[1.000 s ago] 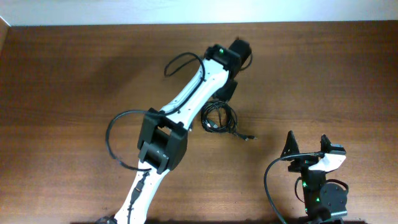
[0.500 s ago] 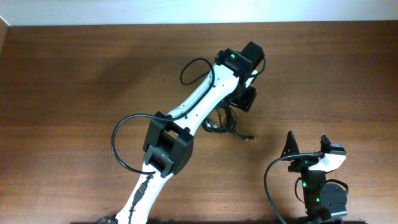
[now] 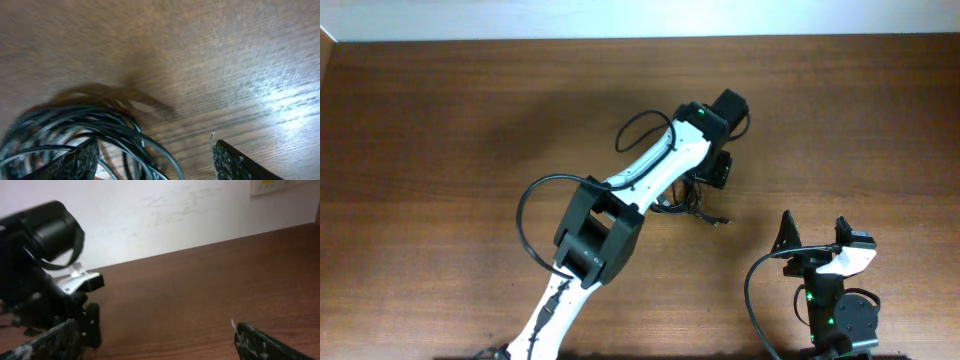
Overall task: Untangle cables
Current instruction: 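Reach the left gripper over the bundle and grasp the black cables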
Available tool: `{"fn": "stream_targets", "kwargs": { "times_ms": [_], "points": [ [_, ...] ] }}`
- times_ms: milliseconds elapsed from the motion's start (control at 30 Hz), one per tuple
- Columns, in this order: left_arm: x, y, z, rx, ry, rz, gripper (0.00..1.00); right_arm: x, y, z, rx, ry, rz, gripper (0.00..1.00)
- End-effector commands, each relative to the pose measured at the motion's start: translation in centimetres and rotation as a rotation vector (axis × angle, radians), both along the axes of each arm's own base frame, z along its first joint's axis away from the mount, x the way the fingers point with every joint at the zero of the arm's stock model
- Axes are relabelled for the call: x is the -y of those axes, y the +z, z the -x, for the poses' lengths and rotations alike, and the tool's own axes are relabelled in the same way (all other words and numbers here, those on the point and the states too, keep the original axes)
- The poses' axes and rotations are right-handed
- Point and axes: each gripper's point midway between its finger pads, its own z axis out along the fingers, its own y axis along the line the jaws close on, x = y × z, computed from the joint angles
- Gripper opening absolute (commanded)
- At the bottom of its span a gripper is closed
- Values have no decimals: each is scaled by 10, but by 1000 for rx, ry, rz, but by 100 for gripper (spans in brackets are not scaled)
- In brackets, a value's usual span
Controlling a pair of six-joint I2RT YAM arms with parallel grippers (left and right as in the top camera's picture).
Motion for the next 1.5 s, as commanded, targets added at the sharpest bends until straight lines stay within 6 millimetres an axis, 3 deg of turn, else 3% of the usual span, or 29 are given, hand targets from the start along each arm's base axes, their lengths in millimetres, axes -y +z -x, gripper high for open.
{"fn": "stream_targets", "kwargs": {
  "times_ms": [0,67,100,167,233,333,367,400,467,567,667,967,1033,1100,1300,1400,1433,1467],
  "points": [
    [-1,-24,1,8,12,-12,64,4,-2,0,-4,-23,-5,98],
    [0,-26,3,5,22,-10,41,4,-3,0,-5,-23,-5,98],
    [2,-26,3,8,20,-6,21,4,-2,0,-4,-23,-5,98],
    [11,-22,6,-21,9,44,0,4,-2,0,-4,-23,-5,98],
    [24,-10,8,-46,-73,118,0,4,-2,0,-4,-23,-5,99],
    [19,21,1,-46,-61,137,2,4,-2,0,-4,-23,-5,98],
    [17,30,1,-49,-59,134,24,4,-3,0,-5,-23,-5,98],
    [16,30,2,-53,-59,130,38,4,-2,0,-4,-23,-5,98],
    [10,26,2,-47,-53,94,46,4,-2,0,-4,-23,-5,98],
    [-1,14,0,-16,-30,5,48,4,-2,0,-4,-23,-5,98],
    [6,-3,8,-39,-23,-10,47,4,-2,0,-4,-23,-5,99],
    [0,-47,16,-106,21,-69,40,4,-2,0,-4,-23,-5,99],
    [-1,-50,18,-113,21,-76,41,4,-3,0,-5,-23,-5,99],
    [1,-45,12,-98,25,-61,49,4,-2,0,-4,-23,-5,98],
    [1,-39,5,-69,56,-69,54,4,-2,0,-4,-23,-5,99],
    [-2,-40,5,-65,85,-84,52,4,-3,0,-5,-23,-5,98],
    [-2,-41,7,-68,82,-88,49,4,-2,0,-4,-23,-5,98],
    [-1,-42,8,-69,79,-89,39,4,-2,0,-4,-23,-5,98]
  ]
}}
